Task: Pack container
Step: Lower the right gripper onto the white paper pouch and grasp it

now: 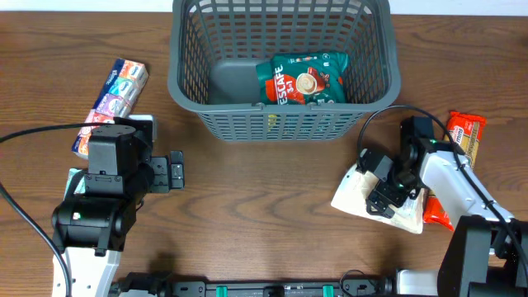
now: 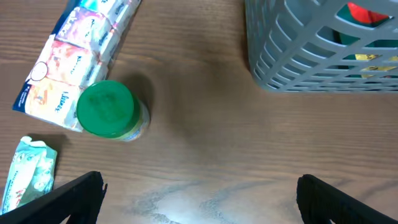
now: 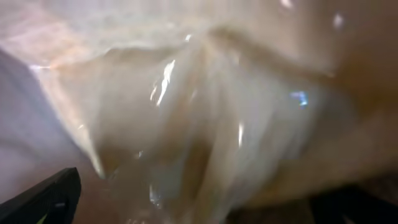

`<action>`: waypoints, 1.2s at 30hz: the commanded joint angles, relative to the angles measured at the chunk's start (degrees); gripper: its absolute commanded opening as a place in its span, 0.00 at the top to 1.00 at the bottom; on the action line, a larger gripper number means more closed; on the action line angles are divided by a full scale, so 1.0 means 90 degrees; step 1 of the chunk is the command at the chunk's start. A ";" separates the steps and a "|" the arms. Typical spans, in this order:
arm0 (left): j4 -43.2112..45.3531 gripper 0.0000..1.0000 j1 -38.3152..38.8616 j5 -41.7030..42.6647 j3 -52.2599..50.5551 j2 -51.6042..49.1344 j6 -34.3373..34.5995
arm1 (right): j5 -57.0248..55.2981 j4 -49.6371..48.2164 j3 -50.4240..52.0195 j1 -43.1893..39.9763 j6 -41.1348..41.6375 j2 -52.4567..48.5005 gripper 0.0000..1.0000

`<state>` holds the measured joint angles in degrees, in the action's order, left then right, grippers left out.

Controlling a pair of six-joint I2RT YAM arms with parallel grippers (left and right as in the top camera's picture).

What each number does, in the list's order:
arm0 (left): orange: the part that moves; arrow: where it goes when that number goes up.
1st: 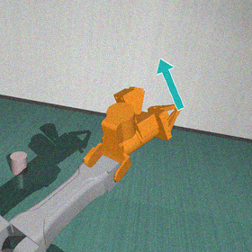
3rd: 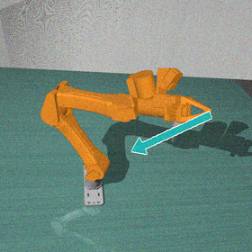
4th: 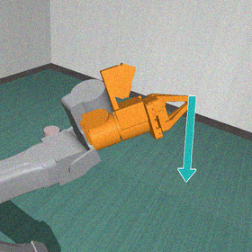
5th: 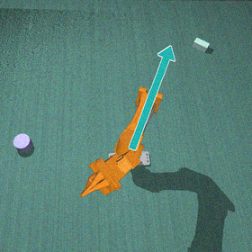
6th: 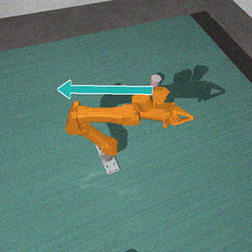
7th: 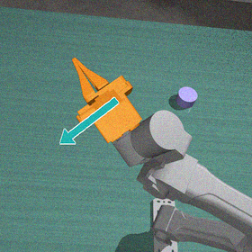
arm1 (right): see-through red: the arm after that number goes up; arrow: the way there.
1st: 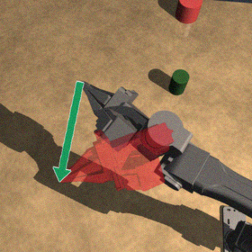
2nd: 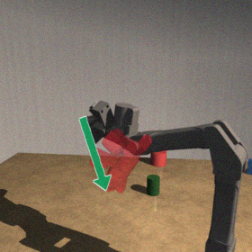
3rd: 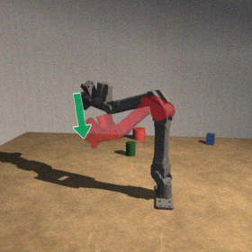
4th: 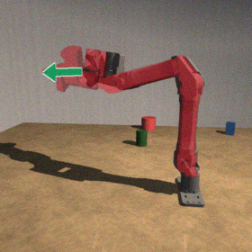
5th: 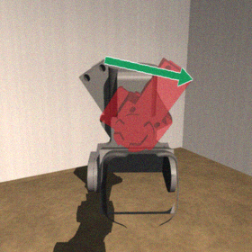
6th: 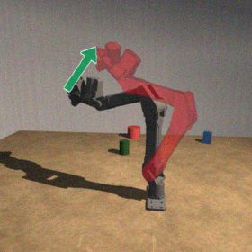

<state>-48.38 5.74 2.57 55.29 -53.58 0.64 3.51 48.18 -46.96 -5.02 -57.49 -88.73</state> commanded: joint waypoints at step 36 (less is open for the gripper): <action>-0.0114 0.02 0.0007 -0.0078 0.0134 0.0010 0.0070 | 0.0289 -0.1979 0.0124 0.0061 0.4318 -0.0029 0.99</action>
<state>-49.30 5.74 2.57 55.29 -53.58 0.64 5.93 30.55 -45.60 -5.02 -27.11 -88.12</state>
